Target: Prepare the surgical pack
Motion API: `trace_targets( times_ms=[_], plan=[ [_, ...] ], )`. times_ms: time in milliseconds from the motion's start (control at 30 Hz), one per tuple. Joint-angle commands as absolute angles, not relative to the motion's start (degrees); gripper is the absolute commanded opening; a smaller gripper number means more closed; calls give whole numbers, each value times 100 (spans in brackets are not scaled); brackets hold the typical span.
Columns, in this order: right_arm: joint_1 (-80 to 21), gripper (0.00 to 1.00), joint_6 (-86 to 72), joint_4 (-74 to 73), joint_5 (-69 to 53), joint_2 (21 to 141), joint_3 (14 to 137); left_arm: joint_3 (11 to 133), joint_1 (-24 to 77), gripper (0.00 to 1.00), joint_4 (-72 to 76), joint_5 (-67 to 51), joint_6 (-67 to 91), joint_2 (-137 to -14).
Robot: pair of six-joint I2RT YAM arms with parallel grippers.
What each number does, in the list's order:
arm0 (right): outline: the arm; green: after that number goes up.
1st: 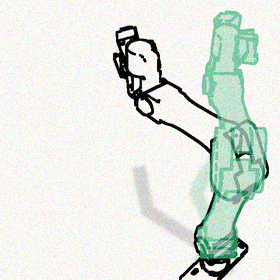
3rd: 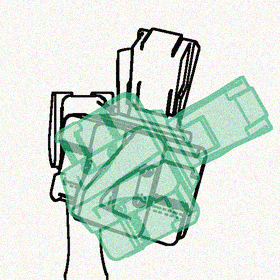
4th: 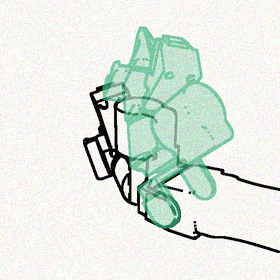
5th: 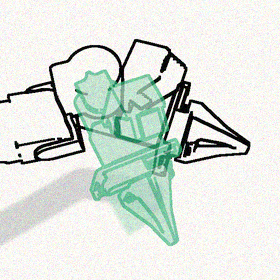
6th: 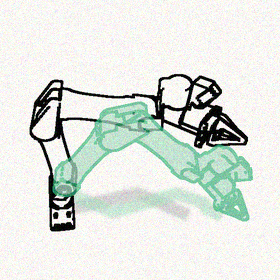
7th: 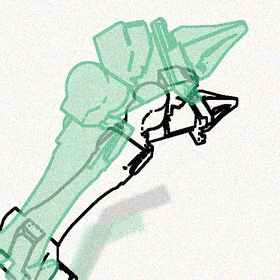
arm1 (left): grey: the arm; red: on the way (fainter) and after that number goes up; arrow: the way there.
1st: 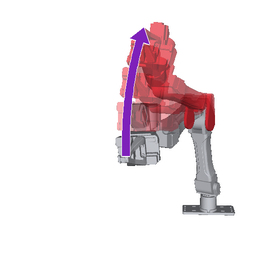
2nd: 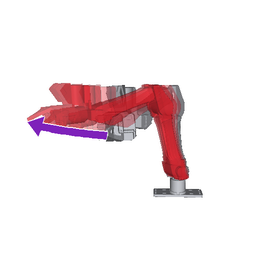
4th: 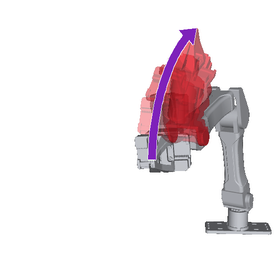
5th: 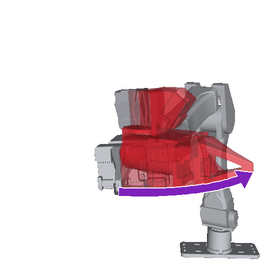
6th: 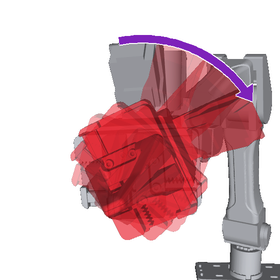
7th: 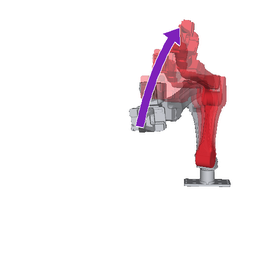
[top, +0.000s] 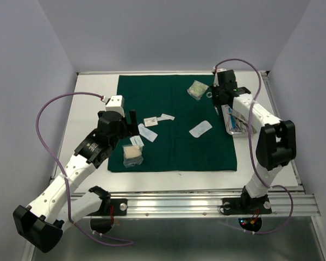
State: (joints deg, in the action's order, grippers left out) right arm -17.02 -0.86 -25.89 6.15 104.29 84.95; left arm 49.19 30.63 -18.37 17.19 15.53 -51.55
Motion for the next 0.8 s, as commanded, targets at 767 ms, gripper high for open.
trace_targets(
  times_ms=[767],
  plan=[
    [176,1,1054,-1441,1757,10327,7128,4931,3041,99,-1600,1696,1477,-5168]
  ],
)
